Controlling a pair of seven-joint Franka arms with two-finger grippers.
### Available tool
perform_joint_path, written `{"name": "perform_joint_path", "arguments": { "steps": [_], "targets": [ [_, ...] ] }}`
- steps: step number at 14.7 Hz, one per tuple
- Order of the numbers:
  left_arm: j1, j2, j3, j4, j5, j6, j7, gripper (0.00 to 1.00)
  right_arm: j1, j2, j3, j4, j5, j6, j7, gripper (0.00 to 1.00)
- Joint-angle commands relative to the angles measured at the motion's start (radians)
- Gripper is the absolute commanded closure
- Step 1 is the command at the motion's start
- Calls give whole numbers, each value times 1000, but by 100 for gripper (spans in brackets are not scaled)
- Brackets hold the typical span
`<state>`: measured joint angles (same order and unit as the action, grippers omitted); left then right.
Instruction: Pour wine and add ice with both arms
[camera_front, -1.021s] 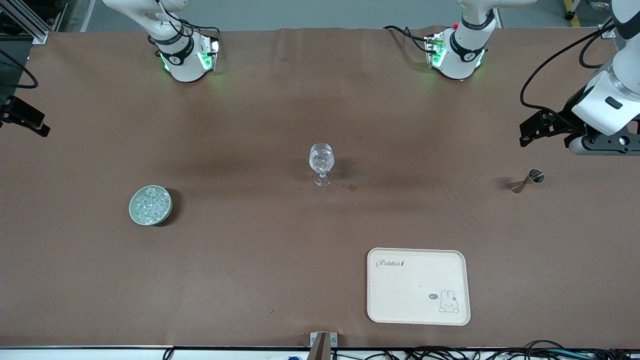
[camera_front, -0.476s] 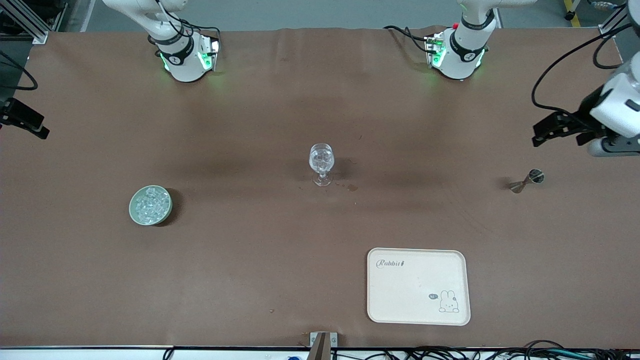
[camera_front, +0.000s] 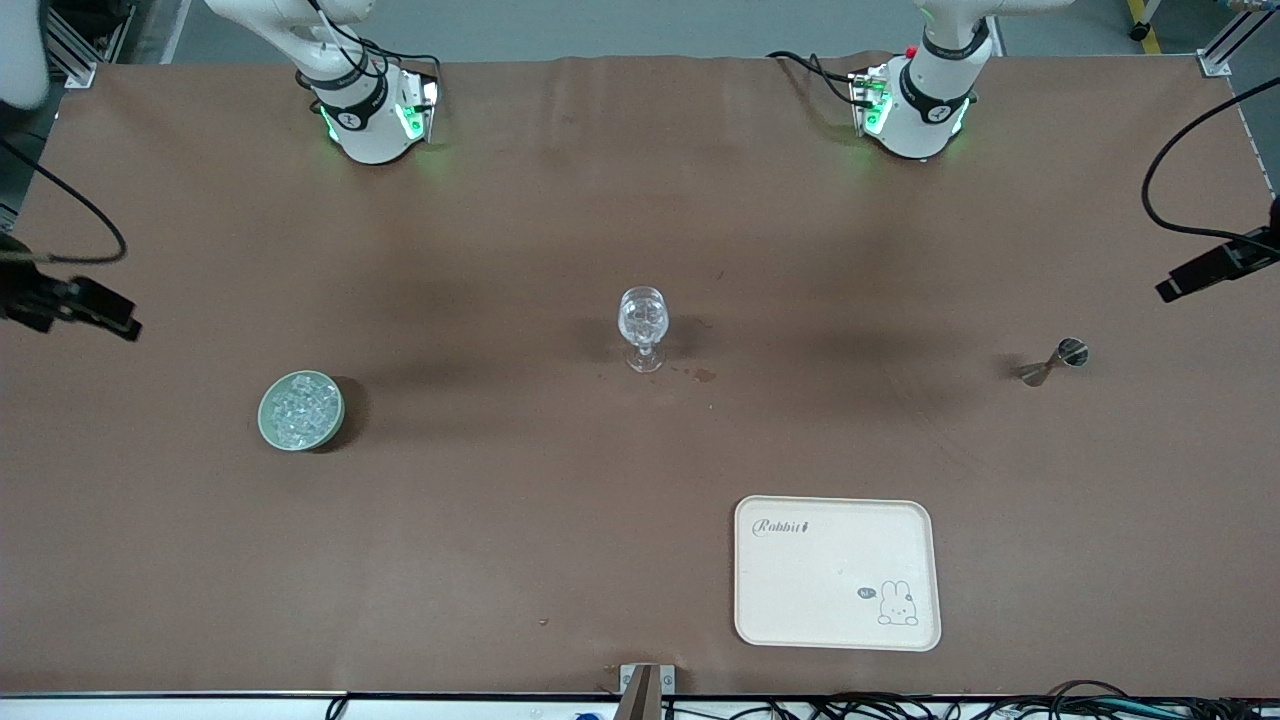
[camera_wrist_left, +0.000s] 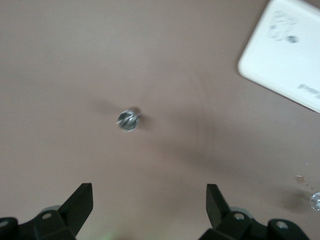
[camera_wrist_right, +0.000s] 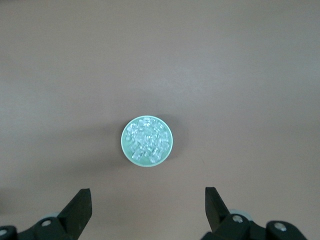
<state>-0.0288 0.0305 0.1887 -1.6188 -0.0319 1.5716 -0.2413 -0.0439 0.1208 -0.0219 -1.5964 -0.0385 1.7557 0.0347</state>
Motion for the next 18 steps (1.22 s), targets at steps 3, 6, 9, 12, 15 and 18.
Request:
{"name": "perform_joint_path", "arguments": {
  "steps": [3,6,9,12,15,18],
  "targets": [
    [-8,80,214,16,-143,-61,-15,0,-2,46,3,-252,11,304,-21,0],
    [-8,173,357,14,-264,-61,-16,0,-2,111,3,-362,8,496,-27,0],
    [-3,287,475,14,-394,-62,-18,0,-4,184,3,-441,0,634,-30,0],
    [6,414,575,14,-572,-93,-19,0,-1,230,3,-448,0,648,-30,4],
    [10,575,662,16,-747,-163,-16,0,-1,257,3,-458,0,673,-30,18],
    [36,664,664,14,-833,-192,-13,0,-2,276,5,-476,0,712,-29,20]
  ]
}}
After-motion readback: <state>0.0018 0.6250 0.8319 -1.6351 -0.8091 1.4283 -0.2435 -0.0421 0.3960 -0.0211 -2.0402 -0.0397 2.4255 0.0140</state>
